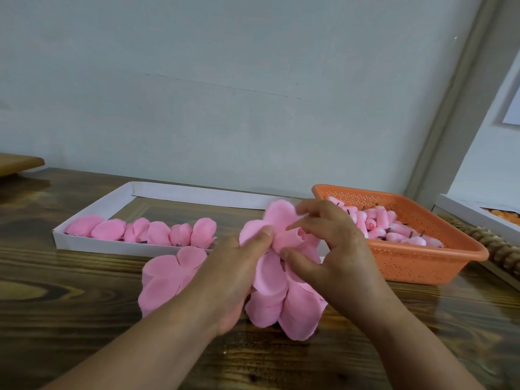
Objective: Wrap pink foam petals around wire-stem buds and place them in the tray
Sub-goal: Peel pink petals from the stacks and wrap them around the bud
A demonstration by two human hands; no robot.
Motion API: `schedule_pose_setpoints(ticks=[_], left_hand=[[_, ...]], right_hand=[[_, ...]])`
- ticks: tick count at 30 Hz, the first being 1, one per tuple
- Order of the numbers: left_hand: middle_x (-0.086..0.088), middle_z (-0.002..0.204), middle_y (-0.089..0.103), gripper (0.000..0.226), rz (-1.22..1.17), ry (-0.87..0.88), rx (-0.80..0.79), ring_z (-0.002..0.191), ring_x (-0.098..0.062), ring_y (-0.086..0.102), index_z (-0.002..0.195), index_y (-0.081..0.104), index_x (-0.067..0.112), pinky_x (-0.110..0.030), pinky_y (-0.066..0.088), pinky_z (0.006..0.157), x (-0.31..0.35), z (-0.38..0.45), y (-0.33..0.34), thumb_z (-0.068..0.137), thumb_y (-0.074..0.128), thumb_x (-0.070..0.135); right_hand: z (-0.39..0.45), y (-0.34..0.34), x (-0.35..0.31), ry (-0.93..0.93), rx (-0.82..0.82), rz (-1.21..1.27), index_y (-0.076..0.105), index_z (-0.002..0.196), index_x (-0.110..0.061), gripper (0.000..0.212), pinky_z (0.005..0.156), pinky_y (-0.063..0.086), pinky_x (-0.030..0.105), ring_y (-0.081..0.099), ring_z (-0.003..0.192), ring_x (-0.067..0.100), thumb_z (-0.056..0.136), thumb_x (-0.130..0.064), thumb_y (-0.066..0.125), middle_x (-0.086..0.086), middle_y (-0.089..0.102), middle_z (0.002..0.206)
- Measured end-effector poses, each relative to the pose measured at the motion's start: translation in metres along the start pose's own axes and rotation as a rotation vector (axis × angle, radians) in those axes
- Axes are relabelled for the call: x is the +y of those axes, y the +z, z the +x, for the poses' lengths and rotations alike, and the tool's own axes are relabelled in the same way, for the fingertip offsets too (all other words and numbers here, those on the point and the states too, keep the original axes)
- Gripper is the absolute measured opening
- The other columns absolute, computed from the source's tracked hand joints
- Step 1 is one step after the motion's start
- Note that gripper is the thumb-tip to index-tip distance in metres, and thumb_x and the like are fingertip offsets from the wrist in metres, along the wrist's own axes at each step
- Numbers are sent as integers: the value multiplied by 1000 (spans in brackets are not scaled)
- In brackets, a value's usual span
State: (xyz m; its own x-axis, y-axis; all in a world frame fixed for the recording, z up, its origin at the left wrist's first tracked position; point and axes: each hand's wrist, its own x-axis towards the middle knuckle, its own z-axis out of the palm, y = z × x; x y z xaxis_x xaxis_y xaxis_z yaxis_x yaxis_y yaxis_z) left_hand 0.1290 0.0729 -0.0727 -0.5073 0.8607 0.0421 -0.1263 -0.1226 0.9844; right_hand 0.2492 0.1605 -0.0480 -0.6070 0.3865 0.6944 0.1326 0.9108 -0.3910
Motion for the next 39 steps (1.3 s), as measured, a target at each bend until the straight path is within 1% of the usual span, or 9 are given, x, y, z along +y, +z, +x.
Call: schedule_pose_setpoints(ticks=[2,5,8,14,18,21,27,34,39], left_hand=[[-5,98,74,28,30,-10,-22,99,-23,69,100,72,18,-52,48,97,0,-1,0,94,53,38],[-5,100,74,29,63,-44,-60,102,-24,68,102,72,18,-54,47,99,1,-2,0,95,51,37],[-7,99,74,27,62,-72,-62,102,-27,67,97,74,17,-55,45,100,2,-3,0,93,54,35],[-5,92,75,23,58,-96,-55,94,-24,70,86,74,17,-51,49,96,0,-5,-1,92,58,33],[-1,93,76,24,71,-92,-85,93,-18,71,86,76,19,-44,51,95,3,-5,-1,94,56,31],[0,93,76,24,68,-99,-88,95,-17,70,89,76,17,-40,52,92,4,-5,-2,94,55,30],[-4,93,75,25,57,-101,49,93,-23,70,100,68,11,-46,54,91,2,-4,-1,89,62,33],[0,92,76,26,91,-100,67,96,-21,69,96,74,17,-48,50,94,2,-5,1,91,58,37],[0,92,75,23,72,-84,108,99,-22,67,93,75,17,-50,49,95,1,-3,2,94,56,30]], right_hand=[[-1,-4,3,59,-49,64,71,85,-14,17,93,33,7,44,118,-1,70,-11,77,-12,51,126],[-1,-10,5,107,-137,179,71,84,-19,18,86,32,-1,41,111,-22,70,-13,79,-19,56,121],[-2,-11,4,143,-155,216,68,83,-24,21,73,40,5,57,90,-6,70,-12,79,-18,65,89],[-2,-9,6,237,-117,363,51,103,-40,57,71,48,14,59,75,0,61,-22,86,-14,63,83],[-1,-10,7,241,-152,360,68,84,-29,28,68,51,23,61,75,7,63,-23,85,-8,65,79],[-1,-11,7,244,-125,401,70,80,-21,24,73,55,28,65,81,13,60,-26,83,-2,69,85],[-4,-2,3,239,-67,458,67,79,-13,21,60,52,17,62,65,4,66,-7,82,-1,68,74],[-7,7,-1,131,43,337,67,78,-28,24,68,44,9,59,75,4,71,-9,79,-11,64,74],[-7,12,-1,52,73,212,68,81,-14,14,71,38,7,54,79,0,73,-8,78,-10,61,79]])
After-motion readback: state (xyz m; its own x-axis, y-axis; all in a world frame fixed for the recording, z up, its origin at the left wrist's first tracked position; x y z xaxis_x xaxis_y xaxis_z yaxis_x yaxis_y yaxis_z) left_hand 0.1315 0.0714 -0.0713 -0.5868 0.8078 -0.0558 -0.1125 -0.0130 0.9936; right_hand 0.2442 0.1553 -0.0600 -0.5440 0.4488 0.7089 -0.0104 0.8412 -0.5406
